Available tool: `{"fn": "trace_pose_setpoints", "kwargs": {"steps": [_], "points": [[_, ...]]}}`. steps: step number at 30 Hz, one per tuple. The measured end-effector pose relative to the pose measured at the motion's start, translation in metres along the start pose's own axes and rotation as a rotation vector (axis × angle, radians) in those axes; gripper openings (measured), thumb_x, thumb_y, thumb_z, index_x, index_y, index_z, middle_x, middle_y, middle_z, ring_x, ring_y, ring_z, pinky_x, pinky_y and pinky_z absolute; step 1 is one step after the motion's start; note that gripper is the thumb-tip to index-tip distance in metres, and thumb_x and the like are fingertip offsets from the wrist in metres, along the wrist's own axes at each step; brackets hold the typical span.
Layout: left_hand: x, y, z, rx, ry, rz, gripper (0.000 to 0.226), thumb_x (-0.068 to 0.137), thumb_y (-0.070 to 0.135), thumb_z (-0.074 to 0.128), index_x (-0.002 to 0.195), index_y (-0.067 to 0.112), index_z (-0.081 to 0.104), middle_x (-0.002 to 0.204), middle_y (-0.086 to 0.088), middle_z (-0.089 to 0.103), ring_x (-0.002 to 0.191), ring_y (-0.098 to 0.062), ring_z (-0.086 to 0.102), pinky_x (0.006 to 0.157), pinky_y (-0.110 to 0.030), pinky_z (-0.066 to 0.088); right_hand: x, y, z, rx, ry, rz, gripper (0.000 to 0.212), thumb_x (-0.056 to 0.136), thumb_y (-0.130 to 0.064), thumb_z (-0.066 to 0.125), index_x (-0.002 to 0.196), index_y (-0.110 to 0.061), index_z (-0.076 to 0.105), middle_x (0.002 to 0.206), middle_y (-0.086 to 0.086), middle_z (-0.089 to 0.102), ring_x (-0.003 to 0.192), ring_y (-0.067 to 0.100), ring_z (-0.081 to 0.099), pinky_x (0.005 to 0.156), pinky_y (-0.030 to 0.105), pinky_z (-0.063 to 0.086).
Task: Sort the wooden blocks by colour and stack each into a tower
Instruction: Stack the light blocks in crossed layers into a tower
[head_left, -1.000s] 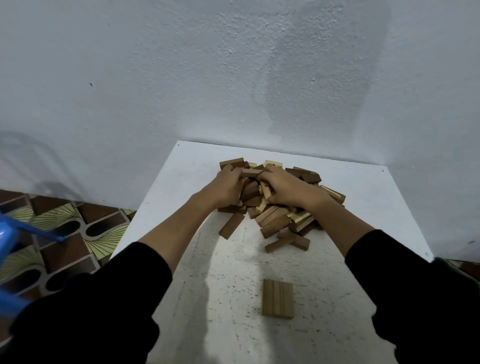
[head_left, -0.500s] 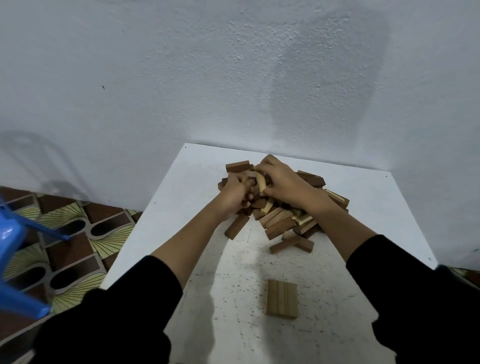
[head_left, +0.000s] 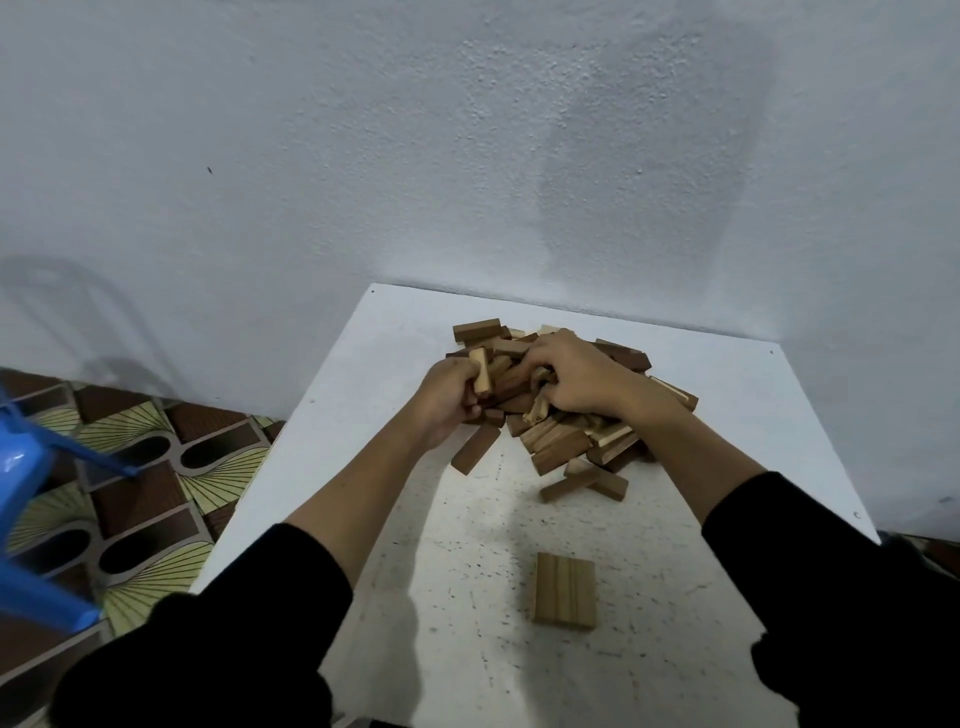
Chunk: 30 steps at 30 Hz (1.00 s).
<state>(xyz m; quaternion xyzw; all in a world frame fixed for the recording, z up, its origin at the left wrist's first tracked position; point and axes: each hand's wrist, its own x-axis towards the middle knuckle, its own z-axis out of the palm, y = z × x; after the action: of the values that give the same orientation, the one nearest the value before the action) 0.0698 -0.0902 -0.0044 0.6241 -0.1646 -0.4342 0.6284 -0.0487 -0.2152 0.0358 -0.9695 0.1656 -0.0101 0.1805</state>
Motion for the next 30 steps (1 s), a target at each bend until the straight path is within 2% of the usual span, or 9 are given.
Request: {"fn": "trace_pose_setpoints", "kwargs": {"steps": [2, 5, 9, 13, 20, 22, 25, 27, 30], "points": [[-0.003, -0.001, -0.004, -0.058, -0.006, -0.031, 0.024, 0.097, 0.002, 0.029, 0.084, 0.006, 0.048, 0.072, -0.011, 0.050, 0.057, -0.016, 0.047, 0.043, -0.021, 0.035, -0.002, 0.001, 0.002, -0.133, -0.082, -0.001, 0.033, 0.074, 0.003, 0.060, 0.099, -0.015, 0.069, 0.125, 0.004, 0.050, 0.115, 0.025, 0.037, 0.093, 0.036, 0.035], [-0.010, -0.003, -0.006, -0.143, -0.028, -0.056, 0.022, 0.098, -0.001, 0.025, 0.092, 0.003, 0.047, 0.084, -0.013, 0.060, 0.066, -0.019, 0.056, 0.045, -0.022, 0.037, -0.004, 0.000, 0.008, -0.239, -0.094, -0.030, 0.028, 0.077, -0.001, 0.059, 0.096, -0.020, 0.068, 0.128, 0.001, 0.045, 0.117, 0.023, 0.033, 0.090, 0.031, 0.026], [-0.016, -0.006, -0.011, -0.141, -0.030, -0.044, 0.018, 0.096, -0.005, 0.030, 0.105, 0.006, 0.041, 0.084, -0.012, 0.059, 0.069, -0.019, 0.059, 0.047, -0.021, 0.042, -0.004, 0.000, 0.013, -0.343, -0.038, -0.068, 0.027, 0.076, -0.004, 0.063, 0.097, -0.021, 0.065, 0.129, 0.001, 0.043, 0.118, 0.023, 0.033, 0.092, 0.033, 0.028], [-0.021, -0.013, -0.019, -0.144, -0.034, -0.013, 0.036, 0.096, -0.006, 0.035, 0.123, 0.018, 0.038, 0.085, -0.011, 0.057, 0.068, -0.021, 0.060, 0.056, -0.027, 0.045, -0.004, -0.001, 0.015, -0.378, -0.048, -0.050, 0.025, 0.077, -0.008, 0.066, 0.098, -0.020, 0.061, 0.127, 0.001, 0.044, 0.117, 0.022, 0.035, 0.089, 0.033, 0.031], [-0.038, -0.024, -0.033, -0.150, -0.047, 0.048, 0.031, 0.093, -0.015, 0.038, 0.109, 0.008, 0.051, 0.091, -0.014, 0.063, 0.079, -0.027, 0.068, 0.072, -0.033, 0.058, -0.004, -0.002, 0.018, -0.385, -0.029, -0.047, 0.009, 0.085, -0.017, 0.063, 0.094, -0.015, 0.062, 0.121, 0.002, 0.049, 0.116, 0.022, 0.037, 0.092, 0.034, 0.032], [-0.046, -0.025, -0.036, -0.143, -0.045, 0.073, 0.032, 0.090, -0.017, 0.040, 0.104, 0.007, 0.056, 0.095, -0.016, 0.067, 0.083, -0.029, 0.069, 0.076, -0.037, 0.058, -0.006, -0.009, 0.015, -0.305, 0.066, -0.046, 0.010, 0.086, -0.017, 0.063, 0.095, -0.012, 0.063, 0.113, 0.003, 0.055, 0.112, 0.022, 0.042, 0.087, 0.031, 0.033], [-0.063, -0.030, -0.045, -0.095, -0.044, 0.106, 0.032, 0.087, -0.018, 0.043, 0.102, 0.004, 0.061, 0.100, -0.020, 0.069, 0.089, -0.033, 0.070, 0.077, -0.038, 0.058, -0.017, -0.038, 0.013, 0.180, 0.264, 0.086, 0.008, 0.085, -0.012, 0.067, 0.090, -0.010, 0.061, 0.085, -0.003, 0.057, 0.084, 0.015, 0.052, 0.067, 0.020, 0.034], [-0.075, -0.036, -0.051, -0.060, -0.056, 0.119, 0.031, 0.087, -0.018, 0.043, 0.105, 0.000, 0.060, 0.100, -0.021, 0.070, 0.091, -0.035, 0.070, 0.080, -0.042, 0.058, -0.026, -0.063, 0.021, 0.438, 0.202, 0.208, 0.008, 0.086, -0.015, 0.066, 0.087, -0.013, 0.058, 0.080, -0.004, 0.057, 0.073, 0.009, 0.052, 0.062, 0.017, 0.038], [-0.090, -0.049, -0.062, 0.093, -0.060, 0.113, 0.029, 0.088, -0.014, 0.046, 0.105, 0.002, 0.062, 0.092, -0.015, 0.071, 0.084, -0.027, 0.069, 0.073, -0.034, 0.056, -0.036, -0.089, 0.051, 0.454, 0.014, 0.276, 0.009, 0.088, -0.018, 0.064, 0.083, -0.015, 0.057, 0.077, -0.004, 0.054, 0.074, 0.011, 0.051, 0.063, 0.020, 0.042]]}}
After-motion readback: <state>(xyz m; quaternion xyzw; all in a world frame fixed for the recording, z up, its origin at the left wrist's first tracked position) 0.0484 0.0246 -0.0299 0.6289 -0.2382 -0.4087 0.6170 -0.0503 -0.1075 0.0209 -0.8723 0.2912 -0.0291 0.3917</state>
